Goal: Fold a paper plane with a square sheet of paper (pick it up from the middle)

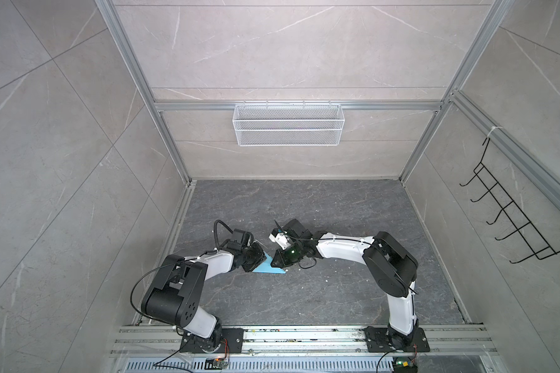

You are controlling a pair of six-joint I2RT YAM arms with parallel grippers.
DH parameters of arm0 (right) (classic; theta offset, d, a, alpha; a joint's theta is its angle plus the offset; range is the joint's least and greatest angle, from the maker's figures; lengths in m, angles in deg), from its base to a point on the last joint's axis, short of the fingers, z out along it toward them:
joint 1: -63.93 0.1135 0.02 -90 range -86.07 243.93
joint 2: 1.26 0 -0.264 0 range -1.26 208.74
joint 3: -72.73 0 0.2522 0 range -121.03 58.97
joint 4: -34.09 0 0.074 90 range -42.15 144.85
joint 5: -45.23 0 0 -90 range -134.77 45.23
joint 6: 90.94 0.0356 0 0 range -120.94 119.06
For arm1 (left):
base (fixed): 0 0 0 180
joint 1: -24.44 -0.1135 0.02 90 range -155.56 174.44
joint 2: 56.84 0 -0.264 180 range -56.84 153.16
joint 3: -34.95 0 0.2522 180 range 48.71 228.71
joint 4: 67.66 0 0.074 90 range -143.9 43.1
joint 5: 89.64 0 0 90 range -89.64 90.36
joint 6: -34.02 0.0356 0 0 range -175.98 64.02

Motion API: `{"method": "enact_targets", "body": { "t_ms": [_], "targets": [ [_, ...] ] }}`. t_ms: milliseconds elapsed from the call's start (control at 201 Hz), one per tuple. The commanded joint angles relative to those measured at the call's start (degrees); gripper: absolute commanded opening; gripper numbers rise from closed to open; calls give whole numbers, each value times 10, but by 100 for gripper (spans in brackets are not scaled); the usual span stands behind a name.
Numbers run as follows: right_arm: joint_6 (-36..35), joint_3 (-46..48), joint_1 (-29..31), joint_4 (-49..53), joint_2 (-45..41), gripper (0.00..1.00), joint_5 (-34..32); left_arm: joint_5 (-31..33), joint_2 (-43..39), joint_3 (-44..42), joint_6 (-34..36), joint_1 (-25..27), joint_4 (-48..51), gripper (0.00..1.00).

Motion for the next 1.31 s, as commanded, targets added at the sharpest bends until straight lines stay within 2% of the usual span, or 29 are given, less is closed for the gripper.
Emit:
{"method": "enact_targets", "body": {
  "t_ms": [0, 657, 1075, 1309],
  "targets": [
    [16, -30, -1, 18, 23, 7, -5, 30, 23, -6, -6, -4, 50, 9],
    [22, -28, -13, 48, 59, 6, -18, 34, 22, -9, -7, -4, 54, 9],
    [50, -5, -24, -16, 39, 7, 51, 34, 23, -8, -2, -5, 57, 9],
    [71, -8, -28, -21, 49, 7, 40, 33, 20, -8, 1, -5, 60, 9]
  ]
}}
